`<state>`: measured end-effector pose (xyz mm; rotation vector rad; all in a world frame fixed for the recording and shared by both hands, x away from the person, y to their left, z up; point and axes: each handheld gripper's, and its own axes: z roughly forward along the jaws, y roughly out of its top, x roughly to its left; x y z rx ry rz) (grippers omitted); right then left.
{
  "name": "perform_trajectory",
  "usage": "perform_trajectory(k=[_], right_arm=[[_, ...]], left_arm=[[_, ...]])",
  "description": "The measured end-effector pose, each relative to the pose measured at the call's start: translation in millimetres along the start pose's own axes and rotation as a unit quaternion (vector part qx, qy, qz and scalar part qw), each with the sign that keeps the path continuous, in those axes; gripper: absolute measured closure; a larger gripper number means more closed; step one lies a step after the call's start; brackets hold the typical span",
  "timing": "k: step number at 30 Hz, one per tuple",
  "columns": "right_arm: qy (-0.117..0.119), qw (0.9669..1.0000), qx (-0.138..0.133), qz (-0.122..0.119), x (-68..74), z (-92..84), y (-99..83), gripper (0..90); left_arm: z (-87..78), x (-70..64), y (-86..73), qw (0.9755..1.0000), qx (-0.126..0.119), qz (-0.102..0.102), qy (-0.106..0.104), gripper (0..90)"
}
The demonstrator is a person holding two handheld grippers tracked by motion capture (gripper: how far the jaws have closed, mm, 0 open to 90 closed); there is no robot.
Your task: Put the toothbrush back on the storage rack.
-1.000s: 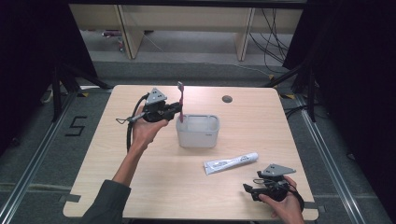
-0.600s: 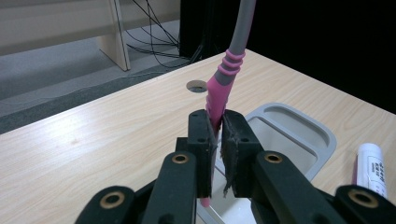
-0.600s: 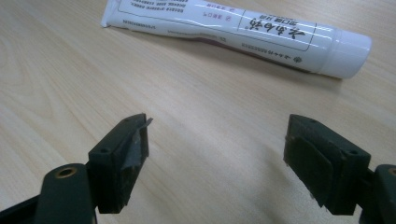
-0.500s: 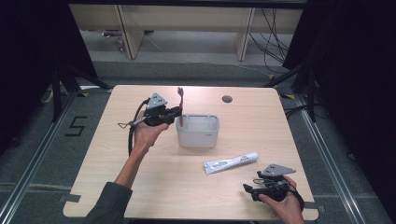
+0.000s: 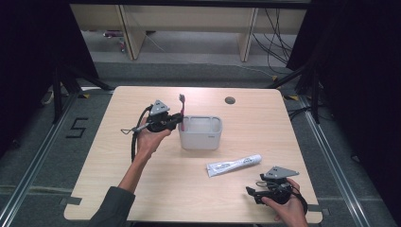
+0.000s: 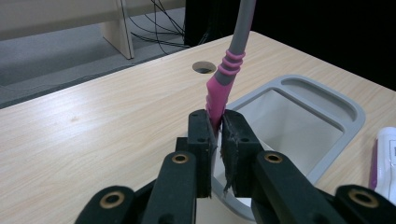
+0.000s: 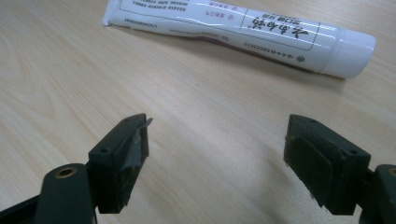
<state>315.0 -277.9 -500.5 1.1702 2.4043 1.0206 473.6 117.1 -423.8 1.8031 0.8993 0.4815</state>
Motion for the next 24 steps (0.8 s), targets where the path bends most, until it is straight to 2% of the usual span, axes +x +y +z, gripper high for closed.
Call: perform_trajectory(k=[6,15,17,19,22,24], right_arm=[[0.000,1.0000,0.000,0.000,0.2,0.0,0.1,22.8],[0.002,1.0000,0.005,0.002,0.8,-0.3,0.3,22.8],[0.002,1.0000,0.004,0.000,0.2,0.0,0.2,22.8],[0.003,1.0000,0.006,0.001,0.4,0.0,0.2,22.8],[0.002,1.0000,0.006,0.003,0.9,0.0,0.2,22.8],[0.002,1.0000,0.005,0.000,0.6,0.2,0.3,22.8]], left_arm=[[1.3,-1.6,-0.7,1.0000,0.005,0.005,-0.001,82.0],[3.6,2.6,-10.5,0.9999,0.008,0.007,0.007,81.0],[2.5,2.9,-11.4,0.9999,0.005,0.008,0.012,76.3],[1.8,3.0,-11.4,0.9998,0.004,0.011,0.016,66.7],[-1.5,2.4,-9.8,0.9992,-0.002,0.013,0.037,53.7],[-4.6,1.5,-8.2,0.9991,-0.004,0.011,0.040,46.6]])
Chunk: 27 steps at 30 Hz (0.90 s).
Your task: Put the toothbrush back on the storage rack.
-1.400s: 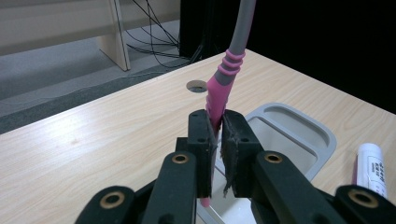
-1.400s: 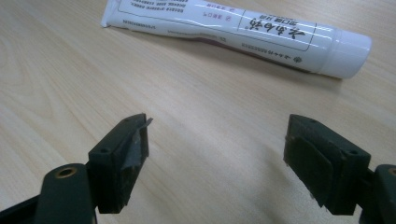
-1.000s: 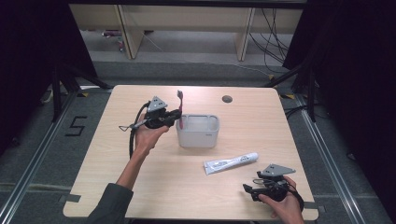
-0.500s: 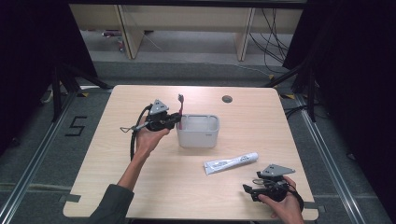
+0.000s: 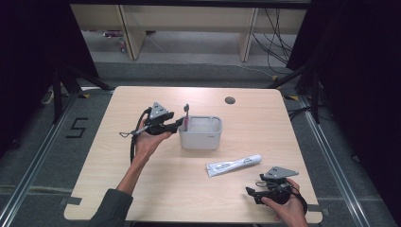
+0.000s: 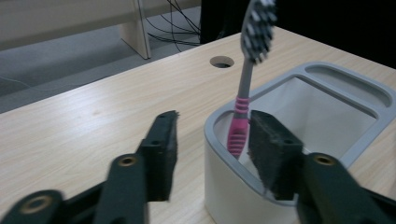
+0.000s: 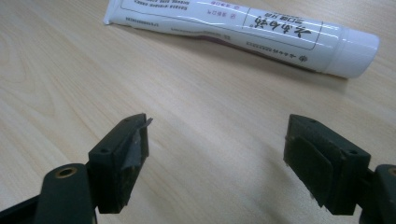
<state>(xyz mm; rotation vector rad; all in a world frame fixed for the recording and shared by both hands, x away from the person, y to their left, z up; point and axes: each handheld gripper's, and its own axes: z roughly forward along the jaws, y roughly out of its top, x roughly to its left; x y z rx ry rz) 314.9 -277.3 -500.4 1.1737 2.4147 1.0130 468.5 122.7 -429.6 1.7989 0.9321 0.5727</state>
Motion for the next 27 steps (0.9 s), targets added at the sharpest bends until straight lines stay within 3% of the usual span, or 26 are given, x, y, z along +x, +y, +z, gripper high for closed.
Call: perform_trajectory(k=[9,14,18,19,20,21,22,23,24,25,27], right_arm=[[-0.002,1.0000,-0.003,0.002,0.1,-0.3,-0.1,22.8],[0.009,0.9999,-0.001,0.008,-0.2,-0.9,0.5,22.8],[0.008,1.0000,-0.003,0.004,-0.8,-0.6,0.7,22.8],[0.009,0.9999,0.000,0.010,0.1,-1.3,0.7,22.8],[0.009,0.9993,0.007,0.036,4.3,-1.9,0.4,22.9],[0.002,0.9993,0.009,0.037,4.8,-2.9,0.5,22.8],[0.002,0.9993,0.009,0.037,4.8,-2.9,0.5,22.8],[-0.002,0.9999,-0.007,0.016,2.2,-0.7,-0.2,22.9],[0.000,0.9995,0.002,0.030,4.0,-1.6,0.0,22.9],[-0.003,0.9999,-0.004,0.014,1.9,-1.1,0.3,22.9],[-0.001,0.9998,0.001,0.022,3.0,-1.9,0.8,22.9]], left_arm=[[-13.1,-3.8,1.0,1.0000,0.009,0.001,-0.004,36.5],[-23.6,-4.8,-3.1,0.9994,0.001,-0.024,-0.025,32.7],[-33.4,-3.4,-8.4,0.9993,0.009,-0.027,-0.026,31.8],[-35.9,-3.1,-9.9,0.9991,0.009,-0.031,-0.028,31.5],[-38.6,-2.9,-11.7,0.9990,0.009,-0.032,-0.031,31.1],[-41.5,-2.9,-13.5,0.9990,0.009,-0.032,-0.031,31.1],[-41.5,-2.9,-13.5,0.9990,0.009,-0.032,-0.031,31.0],[-46.6,-2.8,-17.1,0.9991,0.008,-0.031,-0.028,30.8],[-46.6,-2.8,-17.1,0.9991,0.008,-0.031,-0.028,30.5],[-50.6,-3.4,-20.3,0.9990,0.012,-0.031,-0.030,30.4],[-52.1,-3.4,-21.8,0.9989,0.015,-0.031,-0.031,29.9]])
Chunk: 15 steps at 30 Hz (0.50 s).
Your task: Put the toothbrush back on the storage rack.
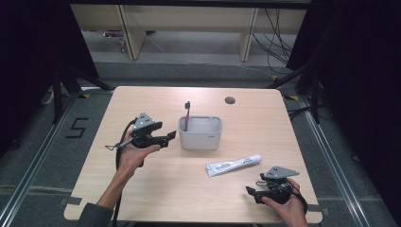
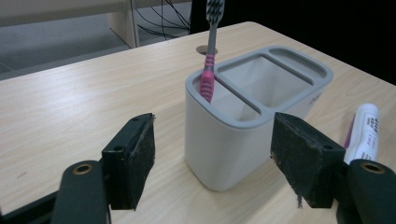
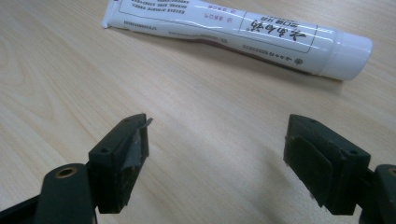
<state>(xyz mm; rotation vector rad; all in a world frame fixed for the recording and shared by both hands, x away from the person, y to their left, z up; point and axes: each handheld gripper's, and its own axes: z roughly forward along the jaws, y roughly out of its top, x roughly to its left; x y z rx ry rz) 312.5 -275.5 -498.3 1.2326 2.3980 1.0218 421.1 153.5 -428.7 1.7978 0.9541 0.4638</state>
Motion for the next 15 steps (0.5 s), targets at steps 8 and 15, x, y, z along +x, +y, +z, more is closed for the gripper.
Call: perform_trajectory(k=[8,15], right_arm=[[-0.002,0.9999,-0.006,-0.014,-1.7,1.4,-0.7,22.9],[0.001,0.9999,-0.002,-0.011,-0.7,1.1,0.1,22.9]], left_arm=[[-5.2,-0.8,-8.0,0.9999,0.005,-0.009,-0.005,27.3],[-10.4,-3.3,-18.4,0.9997,0.019,-0.014,-0.004,20.4]])
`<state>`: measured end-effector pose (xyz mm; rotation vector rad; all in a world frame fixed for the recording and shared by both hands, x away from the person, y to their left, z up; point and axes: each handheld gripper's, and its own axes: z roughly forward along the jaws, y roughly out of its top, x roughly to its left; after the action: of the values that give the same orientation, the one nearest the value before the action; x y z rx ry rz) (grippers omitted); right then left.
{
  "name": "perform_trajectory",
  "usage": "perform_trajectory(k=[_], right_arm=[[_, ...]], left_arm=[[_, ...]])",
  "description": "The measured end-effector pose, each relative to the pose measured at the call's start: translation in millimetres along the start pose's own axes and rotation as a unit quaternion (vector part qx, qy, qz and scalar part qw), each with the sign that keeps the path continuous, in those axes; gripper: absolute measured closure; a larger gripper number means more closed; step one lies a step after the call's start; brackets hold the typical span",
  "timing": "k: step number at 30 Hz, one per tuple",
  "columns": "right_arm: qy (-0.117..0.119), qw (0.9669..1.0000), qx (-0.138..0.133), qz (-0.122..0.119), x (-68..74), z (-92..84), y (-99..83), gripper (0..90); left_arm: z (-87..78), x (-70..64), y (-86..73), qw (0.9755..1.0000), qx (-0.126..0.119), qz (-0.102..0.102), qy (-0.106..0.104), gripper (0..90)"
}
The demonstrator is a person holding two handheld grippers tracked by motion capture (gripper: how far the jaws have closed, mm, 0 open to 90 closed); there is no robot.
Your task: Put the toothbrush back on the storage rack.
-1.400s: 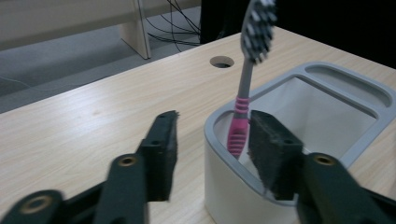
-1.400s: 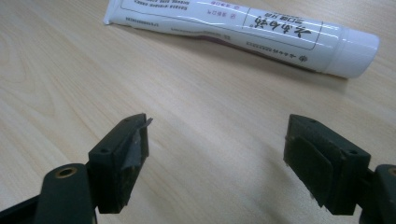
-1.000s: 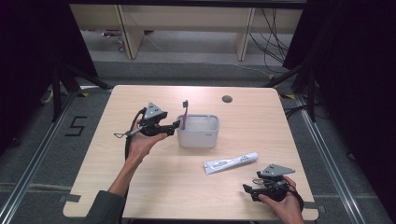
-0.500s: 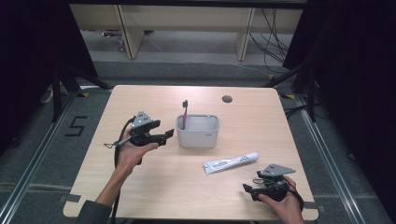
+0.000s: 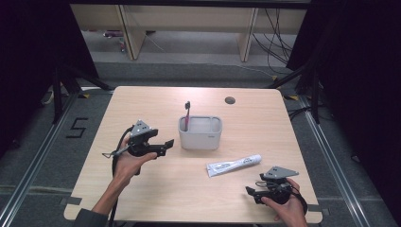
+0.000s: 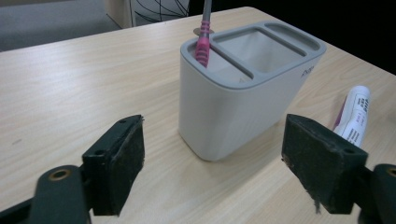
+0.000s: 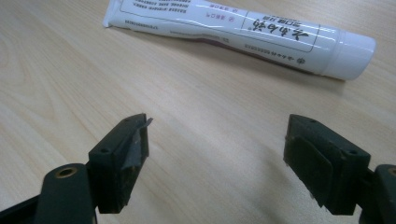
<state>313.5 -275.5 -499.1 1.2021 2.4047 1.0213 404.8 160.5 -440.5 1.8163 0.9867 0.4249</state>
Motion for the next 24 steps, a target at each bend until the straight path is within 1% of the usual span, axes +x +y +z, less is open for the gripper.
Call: perform_trajectory(k=[1,2,3,4,5,6,7,9,10,11,14,16,18,19,22,24], right_arm=[[0.000,1.0000,-0.001,-0.002,-0.2,0.0,0.0,22.9],[0.000,1.0000,-0.001,-0.002,-0.1,-0.1,-0.1,22.9],[0.000,1.0000,0.000,0.000,0.2,-0.2,0.0,22.9],[-0.001,1.0000,-0.002,0.000,0.0,0.1,-0.1,22.9],[-0.001,1.0000,-0.002,0.000,-0.2,0.1,-0.1,22.8],[-0.003,1.0000,-0.006,-0.006,-0.9,0.9,-0.6,22.9],[0.000,1.0000,-0.003,-0.006,-0.8,0.7,-0.4,22.9],[0.000,1.0000,0.000,0.000,0.2,0.1,0.0,22.9],[-0.001,1.0000,-0.001,-0.003,-0.1,0.3,0.1,22.9],[0.000,1.0000,-0.001,-0.003,0.0,0.2,0.1,22.9],[0.000,1.0000,-0.001,-0.002,0.1,0.0,0.1,22.9],[-0.001,1.0000,0.000,-0.002,0.0,0.2,0.0,22.9],[0.003,1.0000,0.001,0.000,0.3,0.2,0.0,22.9],[0.000,1.0000,0.000,0.000,0.3,-0.1,0.1,22.9],[0.000,1.0000,0.000,-0.002,0.1,-0.1,0.0,22.9],[-0.001,1.0000,0.000,-0.002,0.1,0.2,0.0,22.9]], left_arm=[[0.0,0.0,0.0,1.0000,0.000,0.000,0.000,20.3],[-0.1,0.0,-1.5,1.0000,0.000,-0.001,-0.006,19.8],[-1.8,-0.9,-3.9,1.0000,0.006,-0.002,-0.003,18.6],[-2.2,-0.9,-5.2,1.0000,0.006,-0.004,-0.006,17.2],[-3.4,-1.6,-6.3,0.9999,0.009,-0.003,-0.003,16.4],[-4.1,-1.5,-7.5,0.9999,0.011,0.000,-0.004,16.5],[-4.5,-1.8,-8.9,0.9999,0.011,0.001,-0.004,16.4],[-5.1,-1.5,-12.1,0.9999,0.012,0.001,-0.007,16.5],[-5.1,-1.5,-12.1,0.9999,0.012,0.001,-0.007,16.4],[-6.4,-1.7,-14.8,0.9998,0.018,0.003,-0.009,16.5],[-7.3,-2.3,-18.1,0.9998,0.017,0.004,-0.009,16.4],[-8.4,-2.2,-20.9,0.9997,0.022,0.003,-0.009,16.4],[-10.0,-2.2,-23.4,0.9997,0.024,0.004,-0.008,16.4],[-11.7,-2.7,-25.7,0.9996,0.026,0.002,-0.009,16.4],[-13.6,-3.9,-28.3,0.9996,0.026,0.005,-0.014,16.5],[-14.6,-5.0,-28.9,0.9995,0.028,0.007,-0.011,16.5]])
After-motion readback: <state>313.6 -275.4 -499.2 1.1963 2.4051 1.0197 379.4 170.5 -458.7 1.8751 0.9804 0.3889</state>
